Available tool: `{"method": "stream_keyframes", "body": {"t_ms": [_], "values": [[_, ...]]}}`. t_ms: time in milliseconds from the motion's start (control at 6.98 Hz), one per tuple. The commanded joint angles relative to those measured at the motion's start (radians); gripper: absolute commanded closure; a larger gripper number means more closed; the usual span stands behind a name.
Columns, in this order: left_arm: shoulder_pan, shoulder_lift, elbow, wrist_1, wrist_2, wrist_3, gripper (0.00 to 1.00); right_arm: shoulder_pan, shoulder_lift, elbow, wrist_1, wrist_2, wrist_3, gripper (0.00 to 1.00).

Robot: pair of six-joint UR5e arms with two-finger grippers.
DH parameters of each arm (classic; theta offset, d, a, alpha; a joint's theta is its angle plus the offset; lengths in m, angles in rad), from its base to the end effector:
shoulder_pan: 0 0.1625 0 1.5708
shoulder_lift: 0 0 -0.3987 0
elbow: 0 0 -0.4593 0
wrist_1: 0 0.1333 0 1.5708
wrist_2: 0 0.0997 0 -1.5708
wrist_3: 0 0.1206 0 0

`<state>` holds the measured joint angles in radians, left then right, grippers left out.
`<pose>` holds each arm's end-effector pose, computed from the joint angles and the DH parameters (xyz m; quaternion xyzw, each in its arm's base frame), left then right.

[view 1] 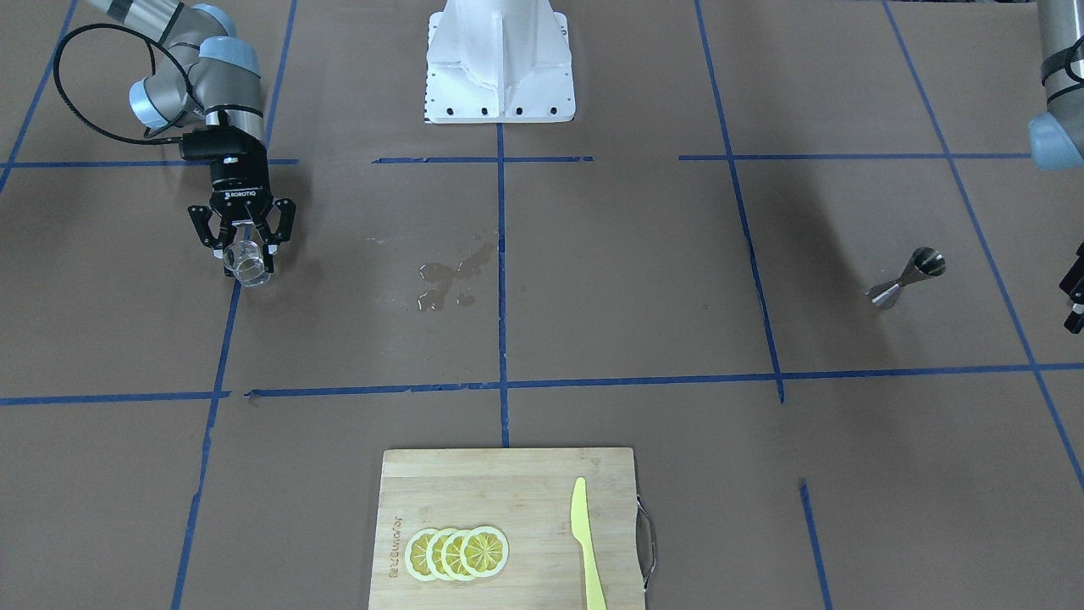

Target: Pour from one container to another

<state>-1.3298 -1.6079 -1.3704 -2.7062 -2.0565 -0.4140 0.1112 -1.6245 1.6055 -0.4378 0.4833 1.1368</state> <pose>0.0714 -0.6130 0.6133 0.3609 0.3472 0.0378 0.8647 -0.5022 -0.2977 0.5046 0.5447 -0.3175 0.1532 0.7609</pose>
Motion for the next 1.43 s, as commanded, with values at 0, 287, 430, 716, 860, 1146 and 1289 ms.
{"method": "stream_keyframes", "body": {"t_ms": [0, 287, 430, 716, 860, 1146, 1289], "values": [[-0.002, 0.002, -0.012, 0.0, 0.001, -0.002, 0.01, -0.025, -0.028, -0.018, 0.044, -0.008, 0.006, 0.57], [-0.003, 0.009, -0.021, -0.001, 0.001, -0.002, 0.01, -0.051, -0.023, -0.027, 0.045, -0.04, 0.008, 0.52], [-0.003, 0.011, -0.027, -0.001, 0.001, -0.002, 0.01, -0.059, -0.017, -0.029, 0.045, -0.049, 0.008, 0.48], [-0.003, 0.022, -0.038, -0.001, 0.001, -0.003, 0.01, -0.071, -0.014, -0.03, 0.045, -0.057, 0.008, 0.32], [-0.003, 0.023, -0.041, -0.001, 0.001, -0.005, 0.01, -0.071, -0.014, -0.03, 0.045, -0.057, 0.008, 0.1], [-0.003, 0.023, -0.044, -0.001, 0.001, -0.008, 0.01, -0.074, -0.015, -0.024, 0.045, -0.058, 0.008, 0.0], [-0.003, 0.023, -0.044, -0.001, 0.001, -0.009, 0.01, -0.079, -0.024, -0.019, 0.047, -0.061, 0.006, 0.0]]}}
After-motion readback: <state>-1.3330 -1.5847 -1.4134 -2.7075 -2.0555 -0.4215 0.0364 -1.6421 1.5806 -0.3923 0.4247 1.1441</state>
